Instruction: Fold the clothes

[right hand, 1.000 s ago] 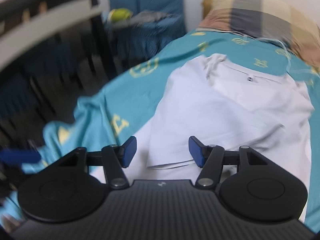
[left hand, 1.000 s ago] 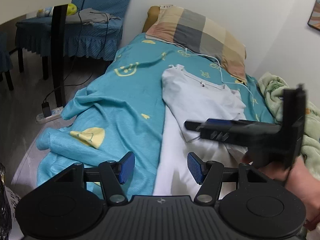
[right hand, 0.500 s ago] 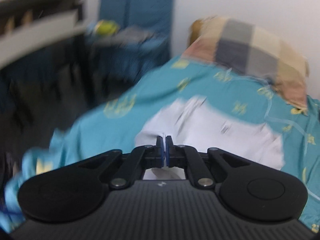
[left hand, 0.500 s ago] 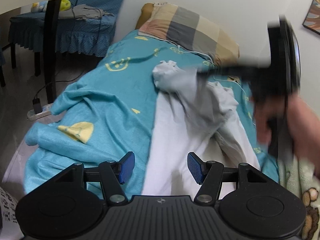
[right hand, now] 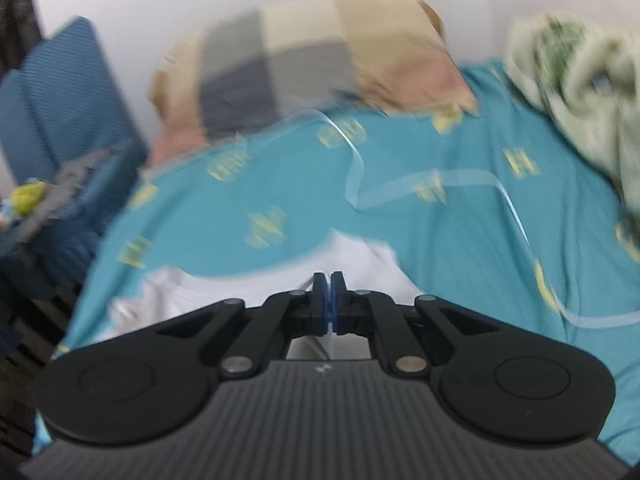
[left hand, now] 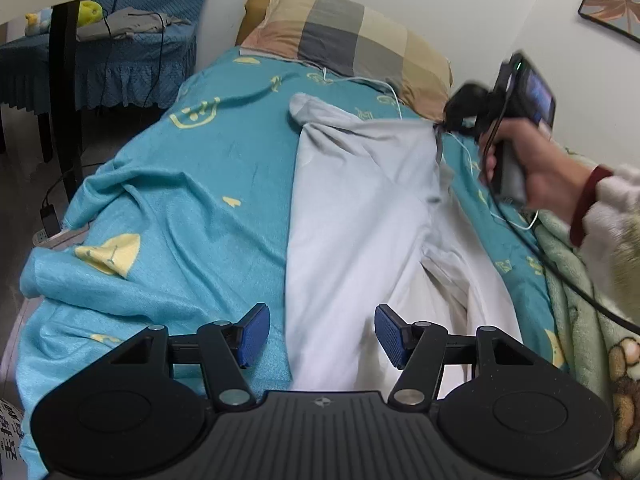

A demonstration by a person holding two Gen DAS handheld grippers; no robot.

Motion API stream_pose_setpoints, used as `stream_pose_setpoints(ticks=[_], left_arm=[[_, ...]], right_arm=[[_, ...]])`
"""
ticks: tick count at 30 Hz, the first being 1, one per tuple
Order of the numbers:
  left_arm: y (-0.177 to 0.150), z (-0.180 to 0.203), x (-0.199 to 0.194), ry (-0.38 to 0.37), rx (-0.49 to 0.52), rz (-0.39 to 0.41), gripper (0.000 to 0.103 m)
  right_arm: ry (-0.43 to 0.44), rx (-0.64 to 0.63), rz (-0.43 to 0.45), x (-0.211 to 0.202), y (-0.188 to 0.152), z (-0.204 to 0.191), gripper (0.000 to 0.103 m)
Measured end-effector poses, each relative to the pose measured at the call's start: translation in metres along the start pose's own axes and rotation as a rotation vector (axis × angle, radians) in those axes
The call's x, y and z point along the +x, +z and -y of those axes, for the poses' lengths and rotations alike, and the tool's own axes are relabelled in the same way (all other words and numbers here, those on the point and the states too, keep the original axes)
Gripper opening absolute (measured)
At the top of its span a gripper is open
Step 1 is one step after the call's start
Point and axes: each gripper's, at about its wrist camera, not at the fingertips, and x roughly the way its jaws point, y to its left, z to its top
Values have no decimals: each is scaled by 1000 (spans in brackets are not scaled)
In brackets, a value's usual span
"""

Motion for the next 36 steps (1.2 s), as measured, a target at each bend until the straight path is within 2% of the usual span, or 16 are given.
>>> stream_pose_setpoints(ticks=[6,10,11,13,15,18,21,26,30,33,36], left_arm=[[-3,-1,12,6,9,-27,61],[-2,-2,15,4,9,-30,61],[-1,-3,15,2,6,-29,61],[0,-2,12,-2,4,-25,61],[-1,-1,8,-6,3,-19,61],[-4,6,-1,-16,10,-8,61],[-8,18,-14,-22,39,15,61],[-16,36,-40,-43,80,54,61],[-19,46,-59,-15,81,58,61],[-21,46,-81,-10,29,46,61],[-25,38,-106,19,-5,40,63]], right_arm=[[59,64,-16,14,-32,19,7],[122,94,-44,-22,-33,24,12],[135,87,-48,-35,-34,24,16],[164,60,-36,-72,-42,25,46],[185,15,-12,-117,-56,26,57],[216,-35,-2,-190,-85,28,57],[251,-67,-41,-258,-119,30,57],[295,-67,-48,-352,-173,44,57],[307,-46,-11,-385,-209,65,57],[298,10,-49,-387,-224,86,58],[278,9,-68,-386,-231,93,58]])
